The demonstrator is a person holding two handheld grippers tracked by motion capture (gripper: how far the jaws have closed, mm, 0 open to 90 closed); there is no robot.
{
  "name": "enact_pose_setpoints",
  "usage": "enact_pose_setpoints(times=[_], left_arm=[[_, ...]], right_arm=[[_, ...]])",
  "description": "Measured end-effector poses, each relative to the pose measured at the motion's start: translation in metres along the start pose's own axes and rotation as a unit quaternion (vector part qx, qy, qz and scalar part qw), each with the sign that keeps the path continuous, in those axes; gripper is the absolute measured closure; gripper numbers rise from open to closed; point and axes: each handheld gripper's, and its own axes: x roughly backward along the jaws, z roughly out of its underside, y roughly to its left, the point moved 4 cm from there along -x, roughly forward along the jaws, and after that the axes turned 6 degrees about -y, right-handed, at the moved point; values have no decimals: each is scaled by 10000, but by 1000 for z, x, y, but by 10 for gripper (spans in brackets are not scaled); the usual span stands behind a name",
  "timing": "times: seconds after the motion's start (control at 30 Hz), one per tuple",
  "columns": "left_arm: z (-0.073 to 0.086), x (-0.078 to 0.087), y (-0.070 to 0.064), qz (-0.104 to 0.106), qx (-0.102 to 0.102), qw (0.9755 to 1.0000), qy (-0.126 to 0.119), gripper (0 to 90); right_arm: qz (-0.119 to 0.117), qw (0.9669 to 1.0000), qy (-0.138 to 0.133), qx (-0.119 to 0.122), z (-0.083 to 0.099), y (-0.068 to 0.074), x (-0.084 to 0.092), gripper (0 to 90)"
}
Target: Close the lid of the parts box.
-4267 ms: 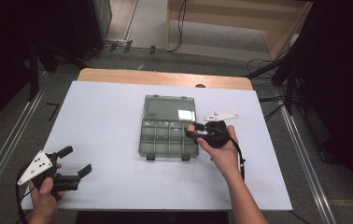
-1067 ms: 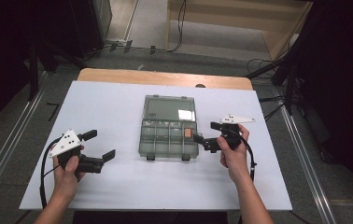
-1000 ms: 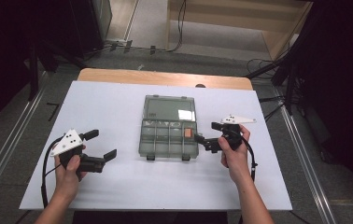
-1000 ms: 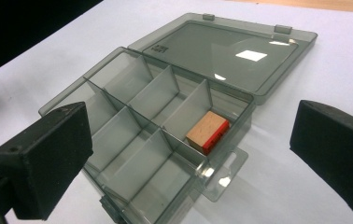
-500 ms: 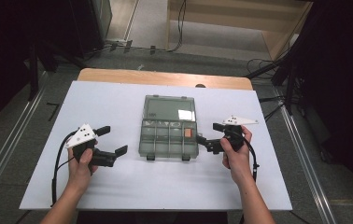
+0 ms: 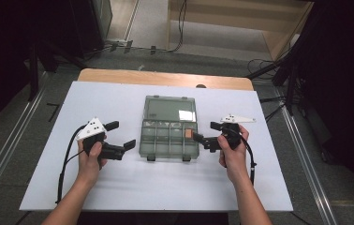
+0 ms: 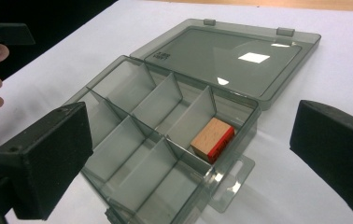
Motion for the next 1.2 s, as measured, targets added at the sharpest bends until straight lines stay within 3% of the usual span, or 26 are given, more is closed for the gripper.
enact_pose_setpoints(times=[0.2, 0.53, 0.83, 0.97, 1.2], left_arm=[[-1, -11, 4, 35, 99, 9999, 37, 0], [-4, -35, 9, 84, 238, 9997, 74, 0], [-6, -54, 17, 140, 453, 9988, 101, 0], [-9, -61, 21, 129, 474, 9987, 108, 0], [-15, -75, 29, 68, 539, 9984, 154, 0]], right_arm=[[0, 10000, -6, -3, -3, 0, -5, 0], [-49, 9996, -126, -261, -6, -7, -15, 0], [29, 9994, -111, -316, -9, -17, -21, 0], [36, 9997, -92, -233, -14, -19, -25, 0], [16, 9994, -78, -330, -20, -26, -32, 0]])
